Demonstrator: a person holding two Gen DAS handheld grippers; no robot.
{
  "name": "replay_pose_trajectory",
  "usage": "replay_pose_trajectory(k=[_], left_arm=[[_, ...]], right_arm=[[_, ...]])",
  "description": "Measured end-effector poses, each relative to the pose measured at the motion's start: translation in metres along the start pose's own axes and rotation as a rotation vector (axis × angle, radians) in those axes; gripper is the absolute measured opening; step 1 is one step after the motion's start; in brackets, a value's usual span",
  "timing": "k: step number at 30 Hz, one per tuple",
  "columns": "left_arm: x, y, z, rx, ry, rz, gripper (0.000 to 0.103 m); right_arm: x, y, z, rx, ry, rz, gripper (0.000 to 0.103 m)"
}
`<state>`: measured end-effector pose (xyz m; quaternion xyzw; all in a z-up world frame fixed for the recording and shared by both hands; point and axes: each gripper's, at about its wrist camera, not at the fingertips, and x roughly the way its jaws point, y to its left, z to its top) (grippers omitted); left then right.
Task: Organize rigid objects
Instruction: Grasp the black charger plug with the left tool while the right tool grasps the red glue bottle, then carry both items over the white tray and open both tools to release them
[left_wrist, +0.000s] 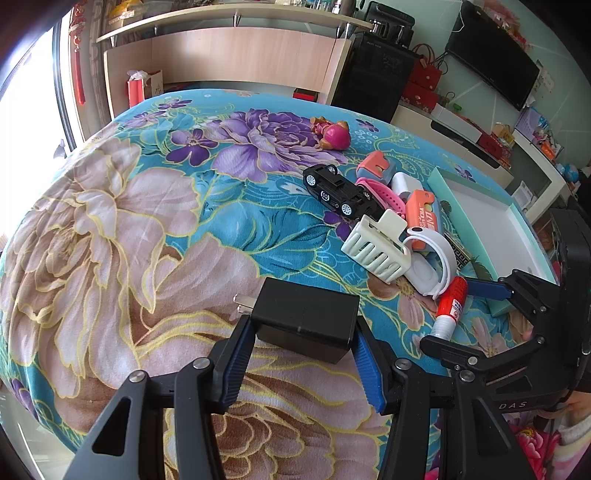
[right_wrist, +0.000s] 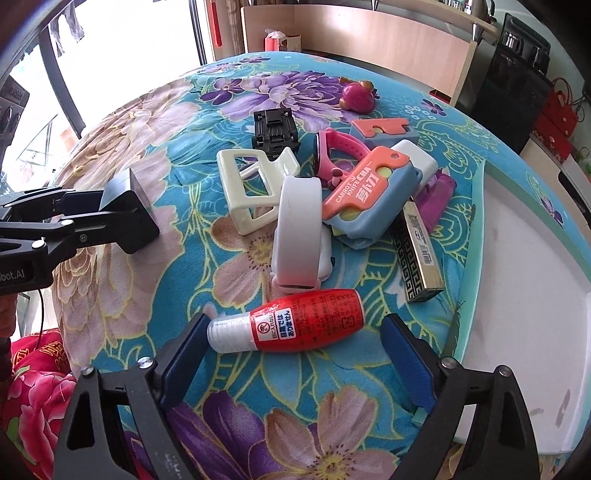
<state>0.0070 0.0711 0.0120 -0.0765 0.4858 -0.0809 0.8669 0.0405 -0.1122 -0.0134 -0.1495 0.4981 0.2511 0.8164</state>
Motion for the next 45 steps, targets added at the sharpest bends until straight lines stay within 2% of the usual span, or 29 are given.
replay_pose_trajectory(k=[1, 2, 8, 12, 18, 27, 30, 37, 41, 45], left_arm=[[0.000, 0.000, 0.000, 0.000, 0.000, 0.001, 0.056], [0.000, 0.000, 0.000, 0.000, 0.000, 0.001, 0.056], [-0.004, 0.000, 0.001, 0.002, -0.006, 0.008, 0.056], [-0.011, -0.003, 0.005, 0.005, -0.018, 0.015, 0.056], [-0.022, -0.021, 0.024, 0.041, -0.049, 0.012, 0.056], [-0.015, -0.082, 0.077, 0.145, -0.085, -0.025, 0.056], [-0.005, -0.112, 0.093, 0.185, -0.072, -0.032, 0.056], [0.012, -0.182, 0.119, 0.276, -0.061, -0.055, 0.056], [0.023, -0.216, 0.128, 0.327, -0.059, -0.059, 0.056], [0.040, -0.246, 0.136, 0.349, -0.043, -0.060, 0.056]], right_arm=[[-0.001, 0.000, 0.000, -0.001, -0.004, 0.003, 0.080], [-0.002, 0.001, 0.000, -0.001, -0.006, 0.004, 0.079], [-0.008, -0.002, -0.002, 0.037, -0.017, 0.014, 0.079], [-0.024, -0.006, 0.000, 0.077, -0.055, 0.008, 0.079], [-0.053, -0.028, 0.008, 0.241, -0.148, -0.019, 0.079], [-0.087, -0.091, 0.021, 0.475, -0.236, -0.213, 0.079], [-0.103, -0.116, 0.017, 0.556, -0.259, -0.324, 0.079], [-0.125, -0.182, -0.017, 0.788, -0.254, -0.475, 0.079], [-0.131, -0.215, -0.041, 0.902, -0.237, -0.525, 0.079], [-0.133, -0.239, -0.058, 0.957, -0.228, -0.564, 0.079]])
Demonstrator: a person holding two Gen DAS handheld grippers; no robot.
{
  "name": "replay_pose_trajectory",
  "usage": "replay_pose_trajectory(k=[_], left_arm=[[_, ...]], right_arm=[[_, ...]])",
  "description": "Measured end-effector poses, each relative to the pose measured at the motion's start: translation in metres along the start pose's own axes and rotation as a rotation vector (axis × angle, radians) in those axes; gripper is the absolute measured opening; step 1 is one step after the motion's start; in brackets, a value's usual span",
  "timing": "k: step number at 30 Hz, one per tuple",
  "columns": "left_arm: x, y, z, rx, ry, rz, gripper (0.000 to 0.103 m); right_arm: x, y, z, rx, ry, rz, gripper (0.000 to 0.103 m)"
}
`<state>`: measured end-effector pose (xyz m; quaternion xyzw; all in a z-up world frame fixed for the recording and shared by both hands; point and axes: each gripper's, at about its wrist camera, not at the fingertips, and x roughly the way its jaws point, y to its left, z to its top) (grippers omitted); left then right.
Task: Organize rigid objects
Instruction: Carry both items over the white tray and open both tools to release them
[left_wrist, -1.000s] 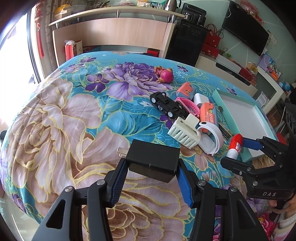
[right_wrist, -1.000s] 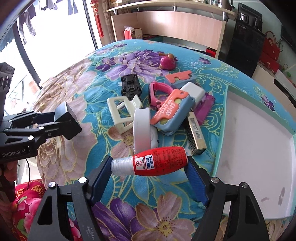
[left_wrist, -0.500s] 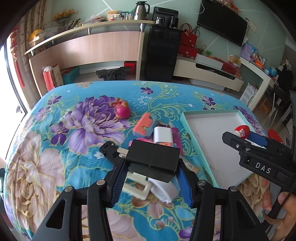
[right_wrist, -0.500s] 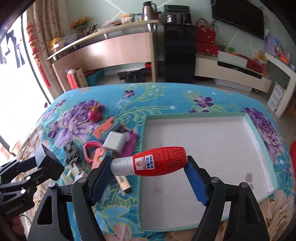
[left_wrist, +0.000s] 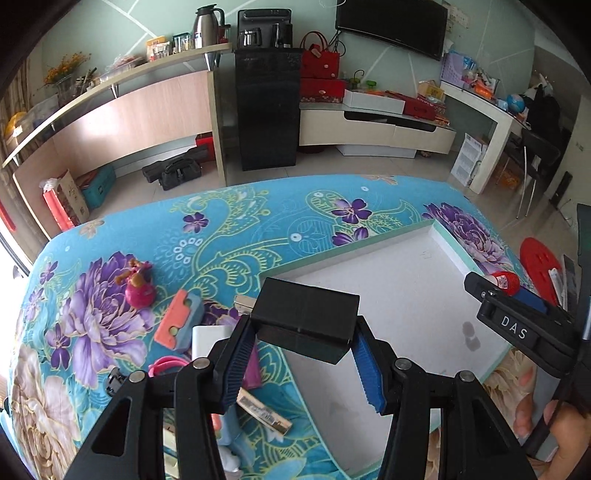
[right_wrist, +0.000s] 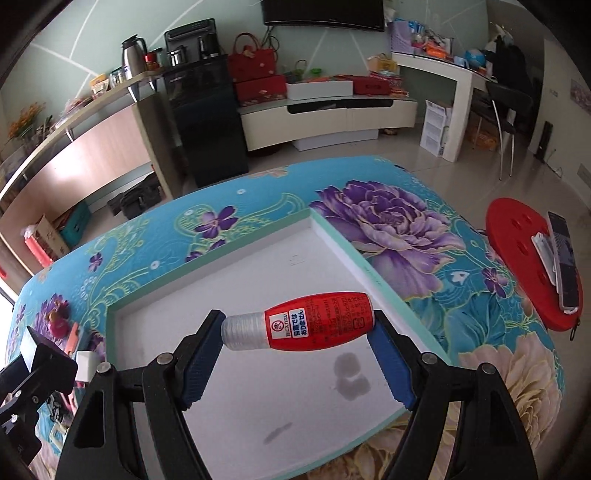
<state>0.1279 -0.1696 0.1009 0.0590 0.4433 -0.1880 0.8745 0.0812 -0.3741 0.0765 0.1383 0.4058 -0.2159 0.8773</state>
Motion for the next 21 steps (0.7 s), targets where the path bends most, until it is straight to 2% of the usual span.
replay_pose_trajectory(k=[6, 16, 21], left_arm=[[0.032, -0.029, 0.013, 0.022, 0.027, 0.006, 0.056], [0.069, -0.049, 0.019, -0.005, 0.071, 0.026, 0.056], [0.080, -0.053, 0.020, -0.013, 0.089, 0.037, 0.056]], right_arm=[[0.016, -0.016, -0.001, 0.018, 0.012, 0.030, 0.079], [0.027, -0.021, -0.005, 0.007, 0.014, 0.042, 0.079], [0.031, -0.021, -0.007, -0.015, 0.024, 0.006, 0.079]])
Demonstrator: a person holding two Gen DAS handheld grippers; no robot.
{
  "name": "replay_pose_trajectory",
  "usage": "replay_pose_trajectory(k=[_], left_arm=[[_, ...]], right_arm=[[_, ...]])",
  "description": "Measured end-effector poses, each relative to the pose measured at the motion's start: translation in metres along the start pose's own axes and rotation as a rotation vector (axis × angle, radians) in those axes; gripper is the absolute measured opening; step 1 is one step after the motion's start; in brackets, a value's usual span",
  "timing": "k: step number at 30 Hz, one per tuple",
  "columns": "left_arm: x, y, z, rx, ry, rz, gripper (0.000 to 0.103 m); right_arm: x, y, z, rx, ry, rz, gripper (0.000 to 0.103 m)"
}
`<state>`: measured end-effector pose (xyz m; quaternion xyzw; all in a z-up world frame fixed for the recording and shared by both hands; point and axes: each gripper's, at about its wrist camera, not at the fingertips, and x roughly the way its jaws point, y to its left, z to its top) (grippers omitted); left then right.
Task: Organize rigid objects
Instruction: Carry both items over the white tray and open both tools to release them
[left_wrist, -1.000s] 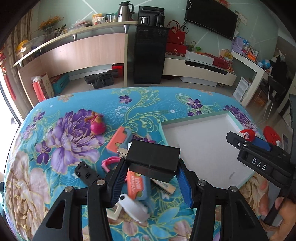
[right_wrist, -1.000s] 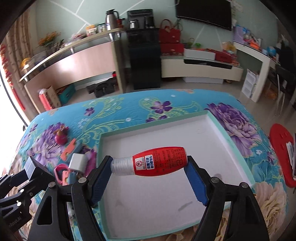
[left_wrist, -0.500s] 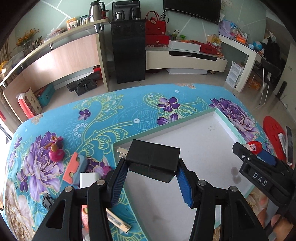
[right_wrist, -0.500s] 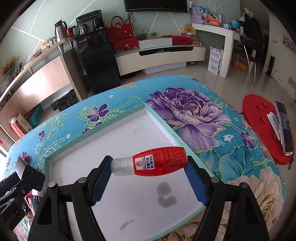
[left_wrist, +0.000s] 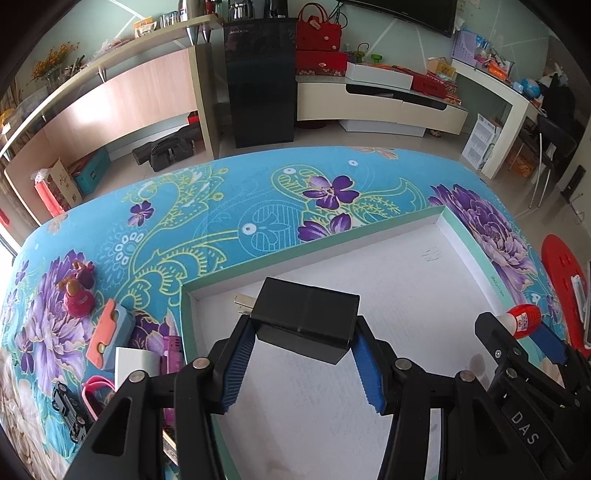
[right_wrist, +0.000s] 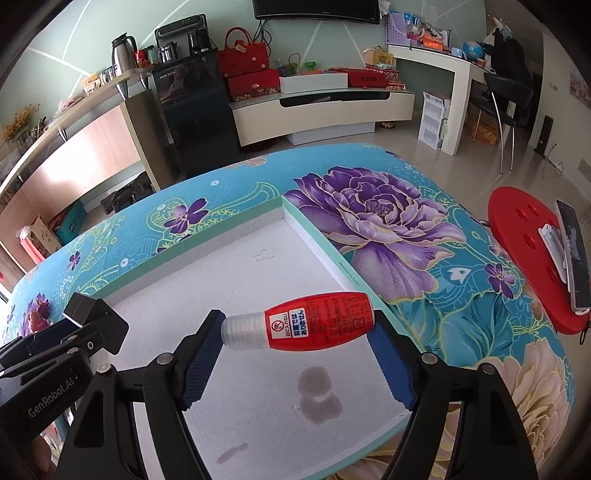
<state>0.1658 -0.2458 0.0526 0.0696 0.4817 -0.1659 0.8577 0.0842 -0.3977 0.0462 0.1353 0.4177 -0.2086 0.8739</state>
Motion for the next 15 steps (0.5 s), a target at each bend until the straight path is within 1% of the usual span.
replay_pose_trajectory(k=[6, 10, 11, 13, 15], left_arm=[[0.005, 0.000, 0.000, -0.020, 0.006, 0.007, 0.057], [0.004, 0.006, 0.000, -0.046, 0.009, 0.015, 0.072], [0.004, 0.007, 0.000, -0.053, 0.009, 0.017, 0.073], [0.002, 0.012, -0.001, -0.069, 0.007, 0.024, 0.078], [0.000, 0.017, -0.002, -0.089, 0.003, 0.033, 0.082]], right_arm=[[0.001, -0.003, 0.000, -0.001, 0.008, 0.010, 0.079], [-0.001, 0.004, 0.000, -0.044, 0.000, -0.024, 0.081], [-0.001, 0.005, 0.000, -0.051, 0.000, -0.024, 0.082], [-0.001, 0.007, 0.000, -0.063, 0.002, -0.015, 0.088], [-0.002, 0.009, 0.000, -0.074, 0.002, -0.013, 0.090]])
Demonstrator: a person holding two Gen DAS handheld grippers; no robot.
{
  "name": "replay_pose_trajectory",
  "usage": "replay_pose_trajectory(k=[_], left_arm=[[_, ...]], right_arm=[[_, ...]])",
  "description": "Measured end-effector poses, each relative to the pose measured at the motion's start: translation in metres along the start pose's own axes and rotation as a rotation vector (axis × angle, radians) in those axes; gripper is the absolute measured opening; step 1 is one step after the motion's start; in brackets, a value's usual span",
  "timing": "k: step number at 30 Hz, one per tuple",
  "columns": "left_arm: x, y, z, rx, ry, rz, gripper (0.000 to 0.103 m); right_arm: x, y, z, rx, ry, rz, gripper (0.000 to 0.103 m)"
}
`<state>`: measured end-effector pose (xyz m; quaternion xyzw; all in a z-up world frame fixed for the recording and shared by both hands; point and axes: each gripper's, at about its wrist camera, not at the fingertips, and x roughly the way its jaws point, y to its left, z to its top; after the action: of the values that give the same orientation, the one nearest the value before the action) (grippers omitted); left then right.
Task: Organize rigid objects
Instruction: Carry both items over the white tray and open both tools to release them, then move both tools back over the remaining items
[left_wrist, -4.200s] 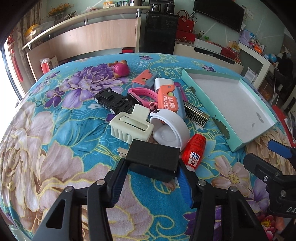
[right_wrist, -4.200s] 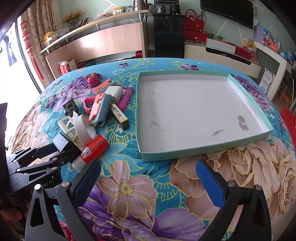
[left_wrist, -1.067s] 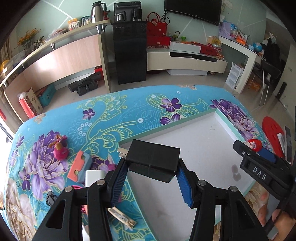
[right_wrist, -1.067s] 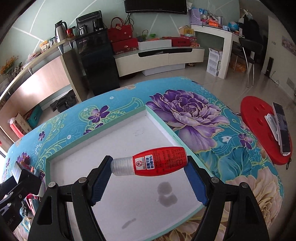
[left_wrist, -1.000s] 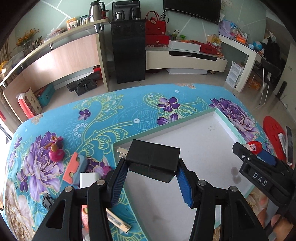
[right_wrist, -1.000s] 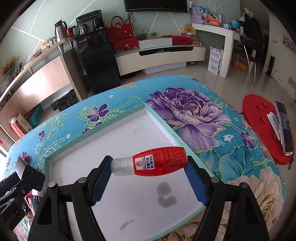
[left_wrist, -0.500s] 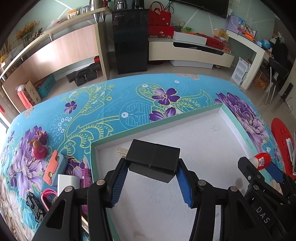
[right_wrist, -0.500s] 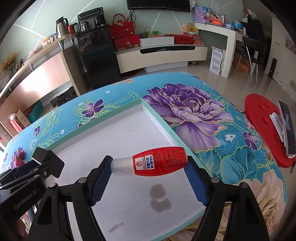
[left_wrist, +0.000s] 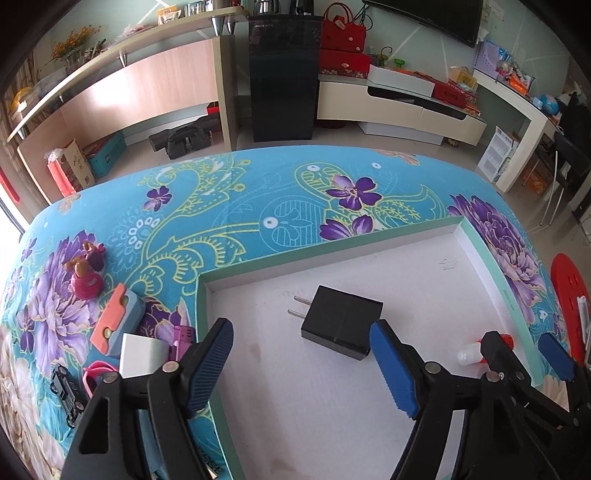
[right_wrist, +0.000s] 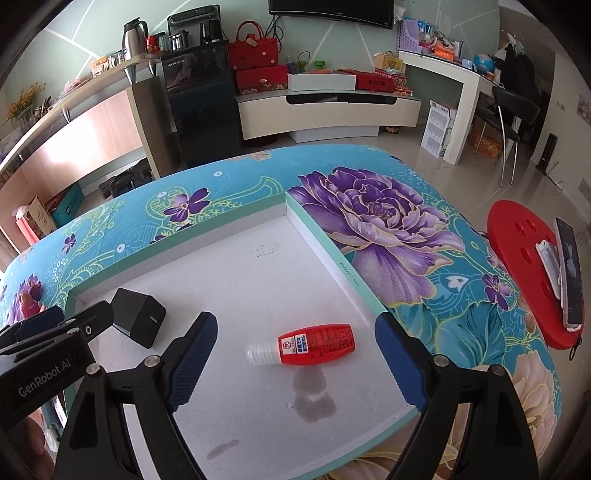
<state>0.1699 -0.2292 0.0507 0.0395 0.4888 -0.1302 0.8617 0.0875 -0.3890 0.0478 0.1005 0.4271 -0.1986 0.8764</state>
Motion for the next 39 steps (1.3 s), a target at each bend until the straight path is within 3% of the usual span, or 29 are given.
replay_pose_trajectory(k=[4, 11, 20, 29, 39], left_arm=[[-0.005, 0.014, -0.003, -0.045, -0.023, 0.030, 0.103], [-0.020, 0.045, -0.017, -0.124, -0.043, 0.063, 0.103], [-0.056, 0.107, -0.047, -0.231, -0.072, 0.191, 0.103], [-0.071, 0.165, -0.086, -0.301, -0.056, 0.294, 0.103], [-0.080, 0.217, -0.106, -0.384, -0.053, 0.307, 0.103]], right_arm=[[-0.003, 0.001, 0.001, 0.003, -0.005, 0.013, 0.094], [-0.015, 0.004, 0.003, -0.002, 0.003, 0.003, 0.095], [-0.042, 0.025, 0.005, -0.040, 0.003, 0.040, 0.095], [-0.043, 0.089, -0.013, -0.115, 0.087, 0.173, 0.095], [-0.048, 0.154, -0.040, -0.214, 0.139, 0.231, 0.095]])
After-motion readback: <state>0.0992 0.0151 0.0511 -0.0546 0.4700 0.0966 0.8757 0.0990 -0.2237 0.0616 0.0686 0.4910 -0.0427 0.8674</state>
